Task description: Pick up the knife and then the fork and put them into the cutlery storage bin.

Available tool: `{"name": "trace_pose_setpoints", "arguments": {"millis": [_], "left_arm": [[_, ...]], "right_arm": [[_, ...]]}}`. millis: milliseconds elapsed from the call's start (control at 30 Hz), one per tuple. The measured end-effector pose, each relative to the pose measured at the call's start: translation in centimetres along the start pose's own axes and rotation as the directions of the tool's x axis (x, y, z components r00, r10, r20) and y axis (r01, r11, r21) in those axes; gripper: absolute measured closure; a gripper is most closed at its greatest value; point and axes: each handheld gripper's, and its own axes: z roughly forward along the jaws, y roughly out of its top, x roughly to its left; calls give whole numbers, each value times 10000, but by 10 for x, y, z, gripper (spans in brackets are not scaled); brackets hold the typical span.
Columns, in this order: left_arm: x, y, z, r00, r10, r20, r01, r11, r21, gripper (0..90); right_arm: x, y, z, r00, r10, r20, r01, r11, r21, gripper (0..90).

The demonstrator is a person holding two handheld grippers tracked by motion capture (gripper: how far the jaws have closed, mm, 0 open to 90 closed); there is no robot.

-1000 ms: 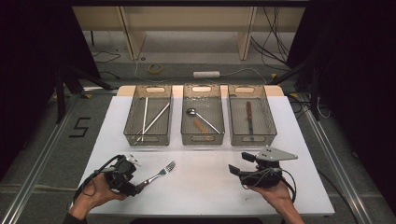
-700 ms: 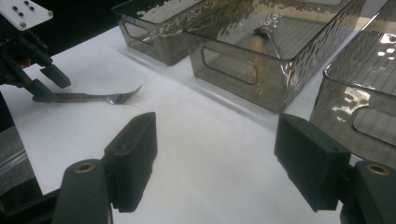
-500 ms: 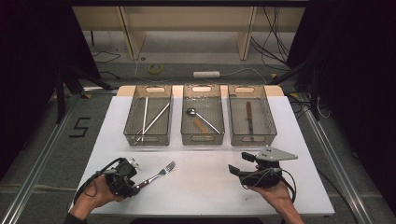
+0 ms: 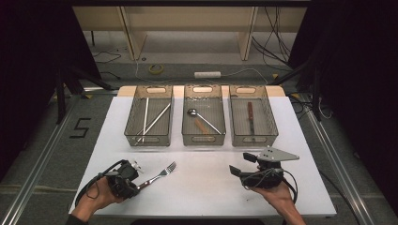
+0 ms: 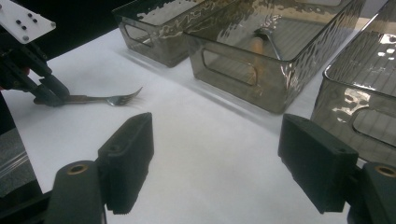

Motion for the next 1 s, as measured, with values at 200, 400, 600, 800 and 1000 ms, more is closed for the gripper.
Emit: {"name": "trace_pose_setpoints", "arguments": {"millis": [200,400,600,800,1000], "left_arm": [[0,-1,0,9998,194,46,-194,9998,-101,748],[1,-2,-1,9997,193,134,-189,9994,-284,753],[-1,0,-6,9992,144,359,-122,9981,-610,754],[-5,6,-12,9979,247,597,-187,9950,-981,755],[-12,14,-13,9943,284,1032,-151,9918,-1272,755]], "right_arm": [[0,0,0,10000,-47,-10,47,10000,18,278],[0,0,0,10000,-65,-27,66,10000,8,281],[1,0,0,10000,-50,-55,50,10000,-11,281],[2,0,0,10000,-58,-50,58,10000,-35,281],[5,1,1,9996,-195,-192,194,9998,-62,281]]}}
